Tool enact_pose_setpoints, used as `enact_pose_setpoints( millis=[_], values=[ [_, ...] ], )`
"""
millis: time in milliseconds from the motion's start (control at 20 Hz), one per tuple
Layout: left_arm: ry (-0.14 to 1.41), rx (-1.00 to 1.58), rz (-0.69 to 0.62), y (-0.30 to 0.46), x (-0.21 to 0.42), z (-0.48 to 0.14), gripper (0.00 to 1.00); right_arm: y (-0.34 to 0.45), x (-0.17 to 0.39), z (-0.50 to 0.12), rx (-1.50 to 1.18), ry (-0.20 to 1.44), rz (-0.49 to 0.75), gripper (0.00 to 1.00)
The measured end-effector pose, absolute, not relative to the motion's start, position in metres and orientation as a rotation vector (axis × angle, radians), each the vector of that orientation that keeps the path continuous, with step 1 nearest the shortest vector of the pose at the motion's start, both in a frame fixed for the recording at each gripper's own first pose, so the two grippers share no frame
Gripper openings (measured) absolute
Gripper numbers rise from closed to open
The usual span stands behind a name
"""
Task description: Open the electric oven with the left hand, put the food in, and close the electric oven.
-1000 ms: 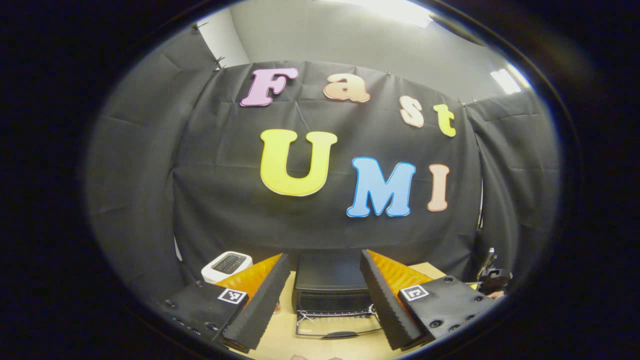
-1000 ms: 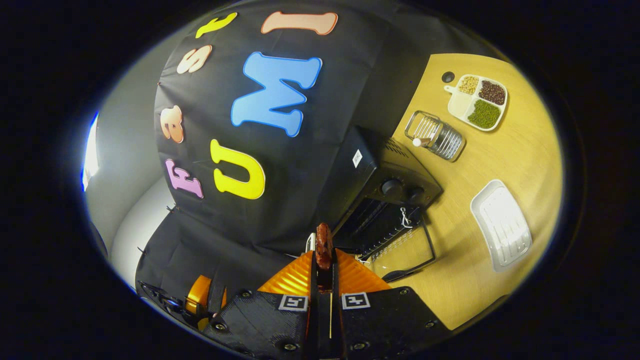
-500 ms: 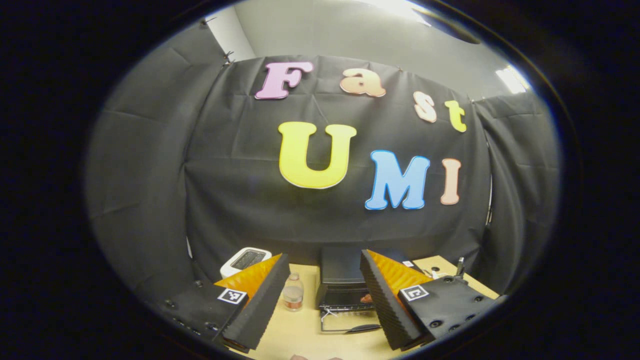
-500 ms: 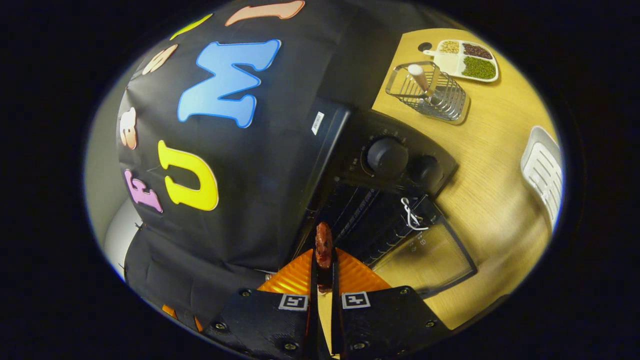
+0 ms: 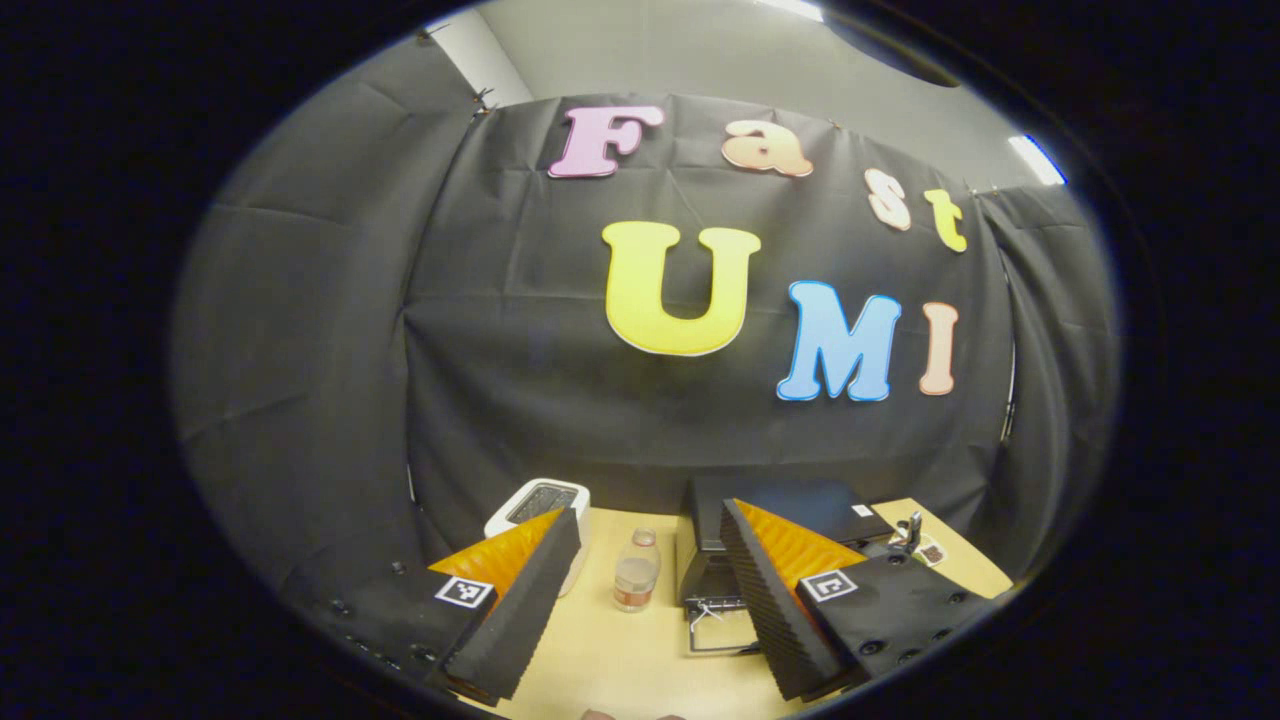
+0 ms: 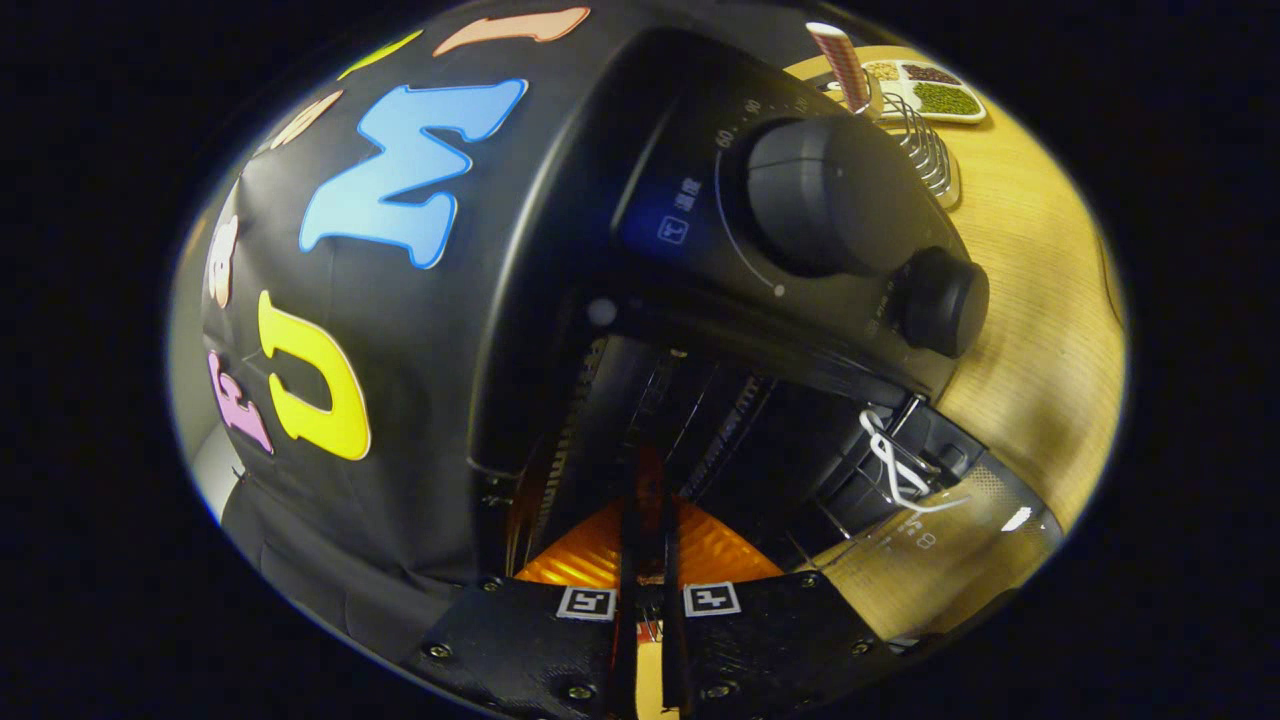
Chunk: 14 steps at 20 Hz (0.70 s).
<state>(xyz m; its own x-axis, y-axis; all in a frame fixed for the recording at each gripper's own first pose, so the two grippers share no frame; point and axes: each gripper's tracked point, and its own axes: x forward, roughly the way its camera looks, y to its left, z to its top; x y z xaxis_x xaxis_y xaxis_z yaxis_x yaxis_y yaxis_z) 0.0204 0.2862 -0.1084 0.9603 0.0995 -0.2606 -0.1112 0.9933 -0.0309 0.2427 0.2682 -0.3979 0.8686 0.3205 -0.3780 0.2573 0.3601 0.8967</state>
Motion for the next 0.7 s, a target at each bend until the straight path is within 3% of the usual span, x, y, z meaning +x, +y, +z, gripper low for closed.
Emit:
enact_pose_setpoints(
  millis=[200,350,500,550,650,700],
  values=[
    [0.27,-0.048,0.093,0.29,0.026,-0.114,1.0,0.258,0.247,-0.418,1.173,0.596,-0.05,0.19],
    [0.267,-0.064,0.063,0.283,0.033,-0.115,0.98,0.257,0.24,-0.418,1.091,0.634,-0.053,0.35],
    [0.261,-0.064,0.023,0.271,0.045,-0.117,1.0,0.26,0.226,-0.406,0.957,0.659,-0.022,0.42],
    [0.258,-0.067,0.007,0.265,0.048,-0.116,1.0,0.257,0.219,-0.401,0.895,0.659,-0.022,0.61],
    [0.251,-0.075,-0.023,0.256,0.052,-0.114,0.96,0.247,0.208,-0.394,0.798,0.654,-0.024,0.75],
    [0.246,-0.078,-0.036,0.251,0.054,-0.115,0.91,0.243,0.2,-0.392,0.762,0.66,-0.021,0.75]
  ],
)
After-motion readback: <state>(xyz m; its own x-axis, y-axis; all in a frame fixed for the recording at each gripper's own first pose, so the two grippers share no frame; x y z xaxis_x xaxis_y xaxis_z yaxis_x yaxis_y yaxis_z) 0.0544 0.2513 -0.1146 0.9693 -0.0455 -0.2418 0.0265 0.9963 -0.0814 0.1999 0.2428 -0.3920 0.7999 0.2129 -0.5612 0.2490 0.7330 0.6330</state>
